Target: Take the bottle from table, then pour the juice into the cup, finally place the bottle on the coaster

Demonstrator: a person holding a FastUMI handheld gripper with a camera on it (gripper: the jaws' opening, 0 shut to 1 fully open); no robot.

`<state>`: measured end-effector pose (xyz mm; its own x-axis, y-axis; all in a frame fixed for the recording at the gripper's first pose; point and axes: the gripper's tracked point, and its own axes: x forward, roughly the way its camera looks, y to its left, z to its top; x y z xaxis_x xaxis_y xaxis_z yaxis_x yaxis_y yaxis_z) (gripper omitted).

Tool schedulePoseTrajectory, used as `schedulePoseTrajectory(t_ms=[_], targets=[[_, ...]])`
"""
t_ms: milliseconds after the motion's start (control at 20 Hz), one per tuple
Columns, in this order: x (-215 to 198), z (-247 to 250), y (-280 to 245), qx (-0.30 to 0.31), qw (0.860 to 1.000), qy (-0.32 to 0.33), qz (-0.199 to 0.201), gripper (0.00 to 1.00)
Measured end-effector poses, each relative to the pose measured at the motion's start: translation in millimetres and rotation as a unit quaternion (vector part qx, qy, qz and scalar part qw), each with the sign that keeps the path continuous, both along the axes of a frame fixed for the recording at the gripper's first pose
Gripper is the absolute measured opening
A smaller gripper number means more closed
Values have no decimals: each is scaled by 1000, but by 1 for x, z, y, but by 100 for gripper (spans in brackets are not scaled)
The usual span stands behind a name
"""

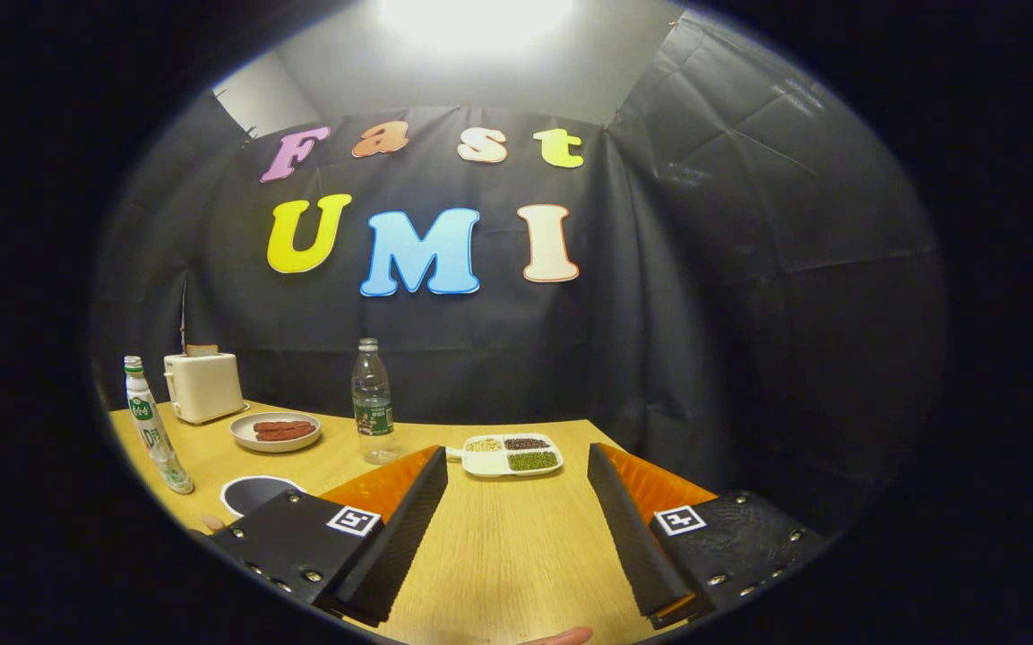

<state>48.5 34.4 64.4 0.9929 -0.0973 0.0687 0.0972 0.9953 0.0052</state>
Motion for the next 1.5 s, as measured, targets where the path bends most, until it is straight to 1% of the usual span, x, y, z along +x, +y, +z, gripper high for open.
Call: schedulePoseTrajectory(t_ms=[150,350,500,700,850,950,1150,1350,1500], targets=[[-20,13,20,-18,1000,-4,-13,95],[-49,39,73,-30,999,-26,-3,95],[-64,49,127,-21,999,-30,29,95],[-72,43,203,-7,997,-22,80,95],[-73,29,260,10,992,-19,123,95],[-70,19,290,14,990,-8,143,95],[-63,1,335,0,986,8,165,95],[-52,-12,368,-5,983,20,181,95],[-42,-24,388,-13,982,32,184,95]])
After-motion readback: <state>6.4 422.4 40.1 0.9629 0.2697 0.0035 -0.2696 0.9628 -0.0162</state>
